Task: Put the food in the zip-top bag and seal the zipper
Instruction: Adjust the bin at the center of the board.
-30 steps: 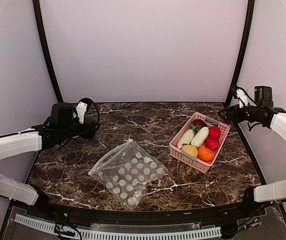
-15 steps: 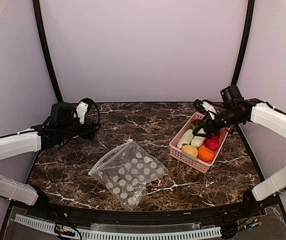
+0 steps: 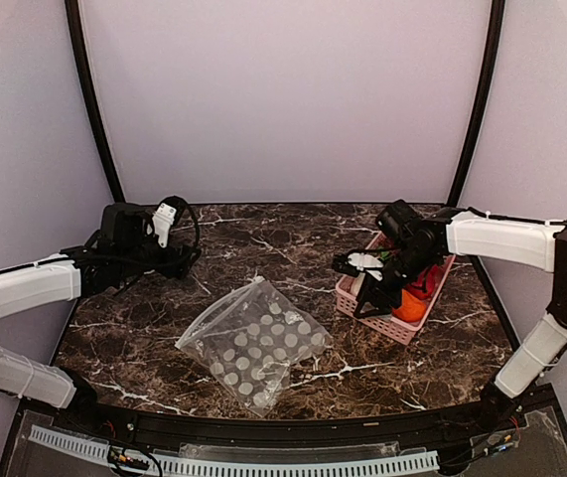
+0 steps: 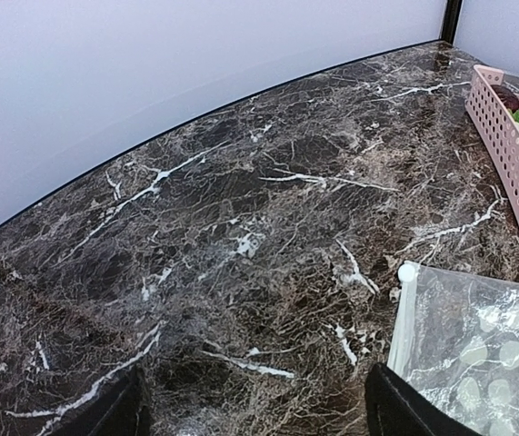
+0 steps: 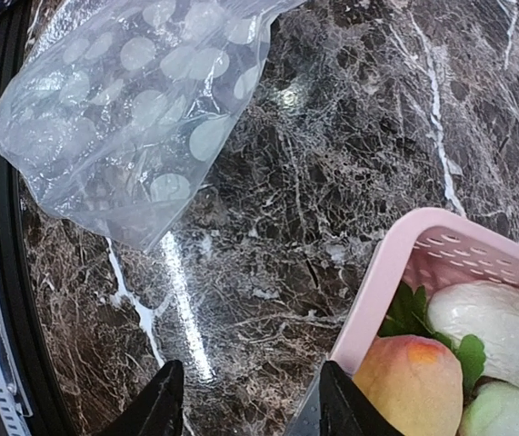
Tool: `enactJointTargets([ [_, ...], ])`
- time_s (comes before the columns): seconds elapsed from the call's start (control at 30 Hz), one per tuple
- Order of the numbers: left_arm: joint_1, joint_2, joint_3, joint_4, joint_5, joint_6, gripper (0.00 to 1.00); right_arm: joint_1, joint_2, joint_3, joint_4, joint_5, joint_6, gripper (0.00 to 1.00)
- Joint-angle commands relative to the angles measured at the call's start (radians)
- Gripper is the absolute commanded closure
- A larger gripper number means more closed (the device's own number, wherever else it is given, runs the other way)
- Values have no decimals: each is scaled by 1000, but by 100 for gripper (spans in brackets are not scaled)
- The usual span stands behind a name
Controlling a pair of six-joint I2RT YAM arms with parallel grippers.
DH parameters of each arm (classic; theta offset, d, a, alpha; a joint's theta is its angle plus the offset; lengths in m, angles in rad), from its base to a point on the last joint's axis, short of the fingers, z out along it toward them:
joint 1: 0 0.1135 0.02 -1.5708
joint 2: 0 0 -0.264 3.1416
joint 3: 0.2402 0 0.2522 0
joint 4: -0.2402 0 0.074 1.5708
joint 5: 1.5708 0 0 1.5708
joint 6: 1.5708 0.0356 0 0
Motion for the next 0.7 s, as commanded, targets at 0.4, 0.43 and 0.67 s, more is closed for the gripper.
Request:
enactJointTargets([
  [0.4, -7, -27, 37, -31, 57, -5, 19, 23, 172, 134, 3, 94, 2, 79],
  [0.43, -8, -26, 38, -33, 58, -6, 20, 24, 174, 138, 3, 100, -4, 81],
  [0.67, -11, -26, 41, -35, 60, -9, 20, 24, 162, 151, -27, 147, -86, 93],
])
